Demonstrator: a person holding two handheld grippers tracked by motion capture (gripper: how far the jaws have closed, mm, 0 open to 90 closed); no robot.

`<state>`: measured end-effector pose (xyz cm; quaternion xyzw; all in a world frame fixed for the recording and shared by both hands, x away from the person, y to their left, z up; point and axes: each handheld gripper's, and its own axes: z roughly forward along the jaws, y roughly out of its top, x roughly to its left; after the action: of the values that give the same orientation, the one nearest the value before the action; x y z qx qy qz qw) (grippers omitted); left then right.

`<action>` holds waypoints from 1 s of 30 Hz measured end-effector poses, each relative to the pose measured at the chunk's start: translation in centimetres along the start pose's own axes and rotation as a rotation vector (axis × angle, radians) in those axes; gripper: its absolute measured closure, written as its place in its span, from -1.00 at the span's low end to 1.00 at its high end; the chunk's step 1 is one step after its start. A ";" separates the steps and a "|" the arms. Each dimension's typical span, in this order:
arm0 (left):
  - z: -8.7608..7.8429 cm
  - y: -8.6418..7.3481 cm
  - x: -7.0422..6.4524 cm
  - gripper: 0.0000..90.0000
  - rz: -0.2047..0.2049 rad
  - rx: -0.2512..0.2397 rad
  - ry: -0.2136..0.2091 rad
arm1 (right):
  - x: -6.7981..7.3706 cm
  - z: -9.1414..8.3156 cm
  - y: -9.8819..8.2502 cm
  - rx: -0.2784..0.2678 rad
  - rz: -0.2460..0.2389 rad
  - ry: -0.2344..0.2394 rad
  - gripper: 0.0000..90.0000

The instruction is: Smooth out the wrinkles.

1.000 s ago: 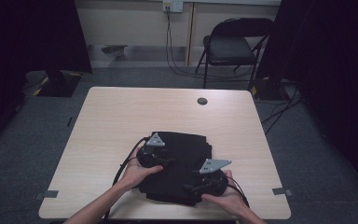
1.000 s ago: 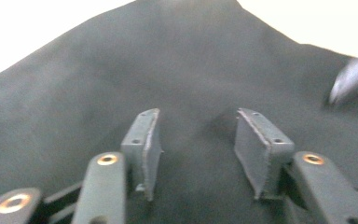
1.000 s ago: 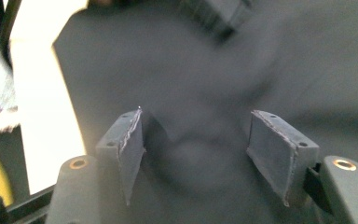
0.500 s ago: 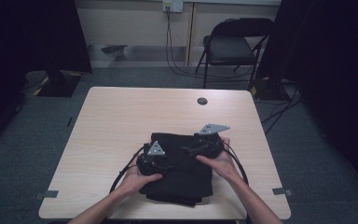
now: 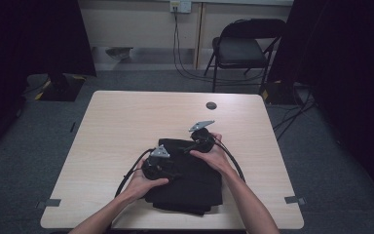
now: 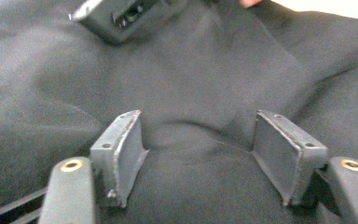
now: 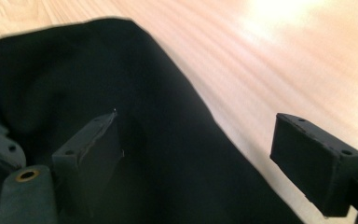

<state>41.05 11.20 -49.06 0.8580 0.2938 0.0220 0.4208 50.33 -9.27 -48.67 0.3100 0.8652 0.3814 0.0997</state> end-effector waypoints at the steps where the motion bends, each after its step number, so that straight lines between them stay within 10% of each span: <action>1: 0.0 0.0 0.0 -0.39 -0.002 -0.007 0.004 | -0.1 0.0 -0.1 0.004 0.003 0.002 -0.68; 22: 0.6 -0.6 -1.0 -0.38 0.053 0.001 0.075 | -0.7 0.3 -0.9 0.069 -0.032 0.016 -0.71; 30: 0.7 -0.7 -1.1 -0.38 0.057 -0.007 0.085 | 0.3 -0.7 -1.8 0.021 -0.043 0.087 -0.01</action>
<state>39.99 10.45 -49.76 0.8628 0.2868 0.0715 0.4102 48.92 -10.45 -49.49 0.2754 0.8791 0.3832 0.0669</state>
